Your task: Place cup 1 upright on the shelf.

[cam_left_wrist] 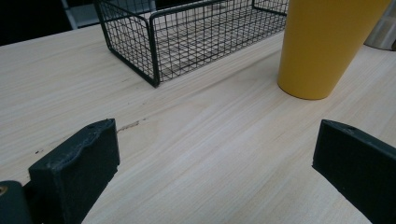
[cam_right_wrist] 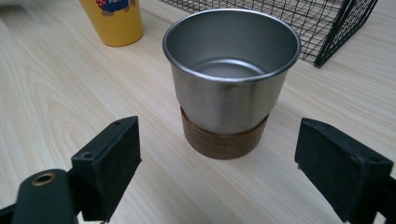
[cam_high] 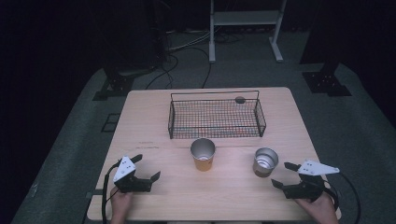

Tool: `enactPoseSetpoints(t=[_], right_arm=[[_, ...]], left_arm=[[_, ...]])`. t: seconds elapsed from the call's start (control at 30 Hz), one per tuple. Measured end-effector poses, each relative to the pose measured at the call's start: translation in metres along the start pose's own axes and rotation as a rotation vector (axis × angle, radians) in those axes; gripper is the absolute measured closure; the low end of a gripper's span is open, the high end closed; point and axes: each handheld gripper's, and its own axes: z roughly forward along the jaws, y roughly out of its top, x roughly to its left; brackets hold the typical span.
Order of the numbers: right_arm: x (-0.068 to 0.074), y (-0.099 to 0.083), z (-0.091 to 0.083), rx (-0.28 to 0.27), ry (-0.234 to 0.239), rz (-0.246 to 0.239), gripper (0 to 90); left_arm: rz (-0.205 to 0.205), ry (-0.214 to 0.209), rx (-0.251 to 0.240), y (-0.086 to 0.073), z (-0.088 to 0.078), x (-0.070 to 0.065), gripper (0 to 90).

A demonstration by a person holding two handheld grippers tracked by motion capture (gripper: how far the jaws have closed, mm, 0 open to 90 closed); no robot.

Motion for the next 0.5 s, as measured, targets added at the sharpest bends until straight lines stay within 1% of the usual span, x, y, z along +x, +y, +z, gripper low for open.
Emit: enactPoseSetpoints(t=[0.1,0.3,0.5], right_arm=[[-0.001,0.004,0.004,0.014,-0.013,-0.003,13.5],[-0.002,0.010,0.013,0.038,-0.020,-0.001,13.4],[-0.002,0.014,0.022,0.043,-0.027,0.000,13.4]], left_arm=[[0.001,0.000,-0.001,0.000,0.000,0.000,0.0],[0.002,-0.001,-0.002,0.000,0.000,0.000,0.0],[0.005,-0.001,-0.002,0.000,0.000,0.000,0.0]])
